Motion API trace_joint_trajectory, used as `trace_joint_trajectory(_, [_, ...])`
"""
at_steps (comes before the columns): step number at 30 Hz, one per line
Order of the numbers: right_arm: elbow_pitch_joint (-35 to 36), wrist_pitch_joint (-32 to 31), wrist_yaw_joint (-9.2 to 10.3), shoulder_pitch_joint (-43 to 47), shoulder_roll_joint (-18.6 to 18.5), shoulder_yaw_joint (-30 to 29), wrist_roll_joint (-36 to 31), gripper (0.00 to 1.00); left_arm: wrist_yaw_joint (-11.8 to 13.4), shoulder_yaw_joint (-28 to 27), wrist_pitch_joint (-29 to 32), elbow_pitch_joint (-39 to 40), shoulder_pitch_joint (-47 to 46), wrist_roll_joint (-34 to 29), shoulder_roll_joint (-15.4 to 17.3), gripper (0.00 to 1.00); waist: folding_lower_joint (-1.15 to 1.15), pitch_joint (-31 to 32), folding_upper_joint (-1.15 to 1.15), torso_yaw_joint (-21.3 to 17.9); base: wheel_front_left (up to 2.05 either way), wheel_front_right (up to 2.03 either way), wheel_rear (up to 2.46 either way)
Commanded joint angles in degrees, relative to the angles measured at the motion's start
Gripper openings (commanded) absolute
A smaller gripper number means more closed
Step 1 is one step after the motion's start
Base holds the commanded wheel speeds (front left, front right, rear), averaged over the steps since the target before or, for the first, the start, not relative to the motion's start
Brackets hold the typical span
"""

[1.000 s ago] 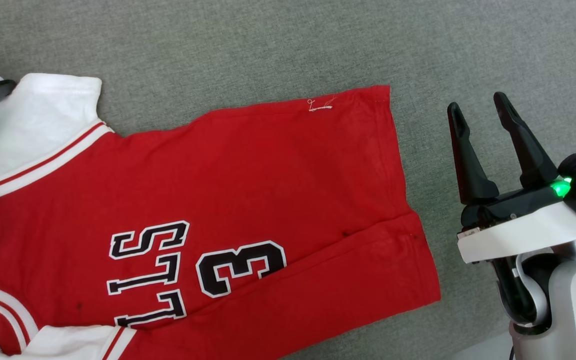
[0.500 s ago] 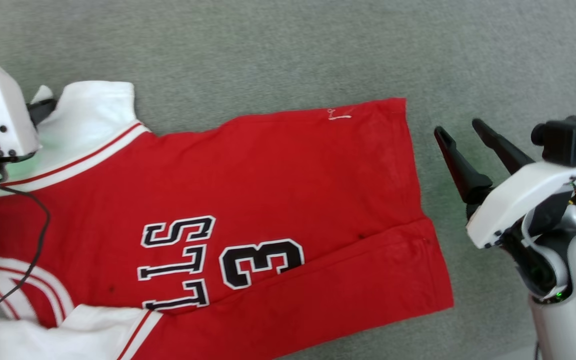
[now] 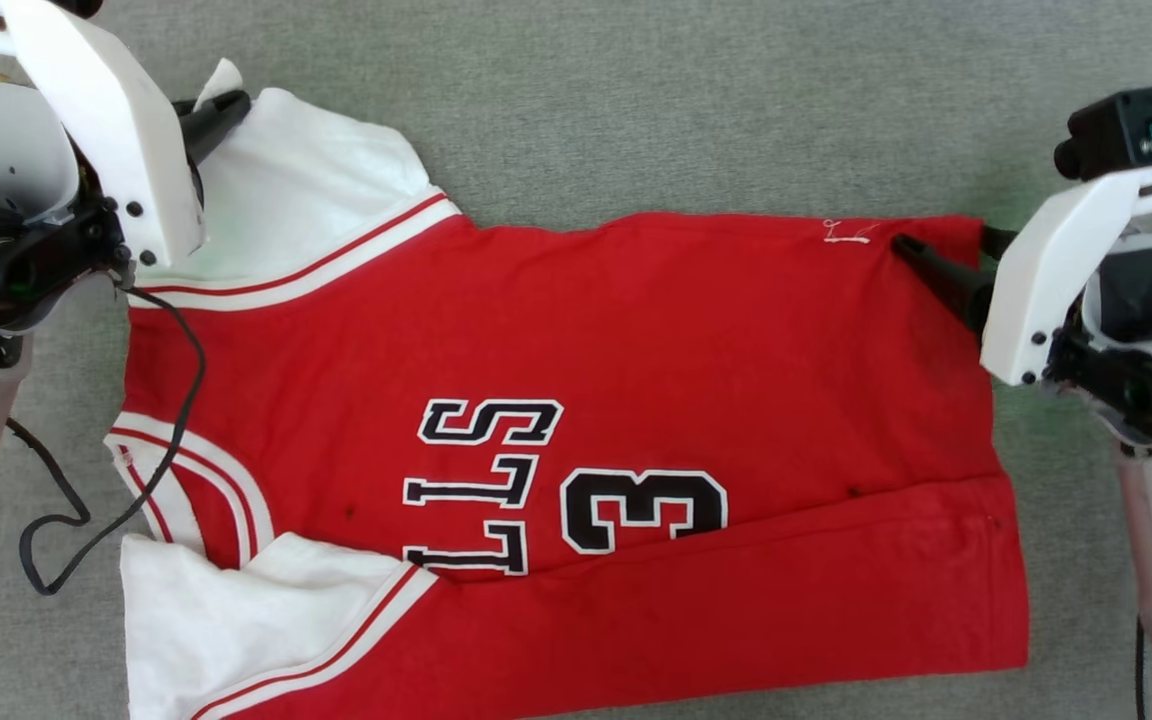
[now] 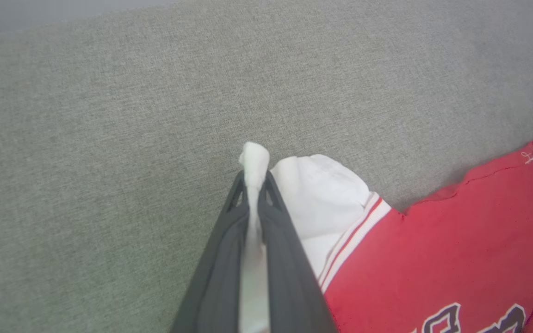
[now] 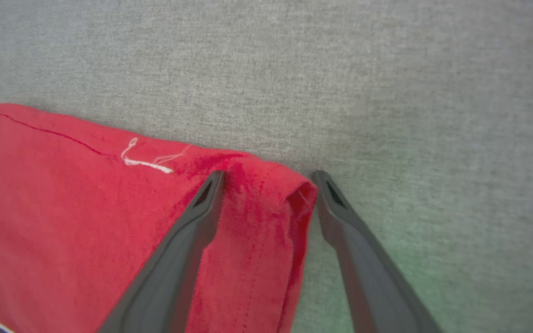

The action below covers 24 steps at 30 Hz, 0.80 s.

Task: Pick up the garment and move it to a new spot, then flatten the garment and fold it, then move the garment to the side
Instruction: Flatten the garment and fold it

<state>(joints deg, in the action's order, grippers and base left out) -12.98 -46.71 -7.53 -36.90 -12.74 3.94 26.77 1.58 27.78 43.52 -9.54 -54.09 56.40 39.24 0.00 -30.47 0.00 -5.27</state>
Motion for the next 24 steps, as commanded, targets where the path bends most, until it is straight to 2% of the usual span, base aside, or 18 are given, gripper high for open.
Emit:
trace_joint_trajectory(1, [-3.0, -2.2, 0.08, 1.1, 0.2, 0.8, 0.3, 1.00, -0.1, 0.1, -0.5, 0.1, -0.4, -0.2, -0.3, 0.00, 0.00, -0.6, 0.00, 0.7, 0.00, 0.00, 0.00])
trace_joint_trajectory(2, [-4.2, -3.4, 0.08, 1.2, 0.4, 1.1, 0.5, 1.00, -0.4, 0.2, -0.7, 0.2, -0.3, -0.2, -0.3, 0.00, 0.00, -0.6, 0.00, 0.8, 0.00, 0.00, 0.00])
trace_joint_trajectory(3, [-4.9, -4.1, 0.09, 1.3, 0.6, 1.3, 0.6, 0.51, -0.5, 0.3, -0.9, 0.2, -0.1, -0.2, -0.4, 0.00, 0.00, -0.7, 0.00, 1.0, 0.00, 0.00, 0.00])
trace_joint_trajectory(4, [-5.6, -4.9, 0.08, 1.4, 0.6, 1.3, 0.7, 0.12, -0.6, 0.3, -1.0, 0.2, 0.0, -0.2, -0.4, 0.00, 0.00, -0.7, 0.00, 1.1, 0.00, 0.00, 0.00])
trace_joint_trajectory(5, [-6.1, -5.6, 0.08, 1.4, 0.5, 1.5, 0.8, 0.00, -0.7, 0.3, -1.2, 0.2, 0.1, -0.2, -0.4, 0.00, 0.00, -0.7, 0.00, 1.2, 0.00, 0.00, 0.00])
trace_joint_trajectory(9, [-4.5, -4.0, 0.06, 0.7, -0.5, 1.5, 0.6, 0.00, -1.1, -0.2, -2.8, -0.2, 1.0, -0.2, -0.3, 0.00, 0.00, -0.1, 0.00, 1.5, 0.00, 0.00, 0.00])
trace_joint_trajectory(15, [1.9, 1.0, 0.06, 0.6, -2.8, 1.0, -0.9, 0.00, -1.4, -2.3, -7.9, -0.5, 4.7, 0.6, 0.1, 0.00, 0.00, 3.6, 0.00, 2.2, 0.00, 0.00, 0.00])
trace_joint_trajectory(18, [4.8, 2.7, 0.06, 3.2, -3.4, 0.8, -1.6, 0.00, -1.5, -3.5, -10.8, 0.3, 8.7, 1.3, 0.8, 0.00, 0.00, 6.3, 0.00, 2.5, 0.00, 0.00, 0.00])
trace_joint_trajectory(24, [8.6, 4.0, 0.06, 11.2, -3.9, -0.5, -1.5, 0.00, 0.2, -6.0, -16.7, 3.2, 20.9, 3.7, 1.5, 0.00, 0.00, 12.0, 0.00, 3.9, 0.00, 0.00, 0.00])
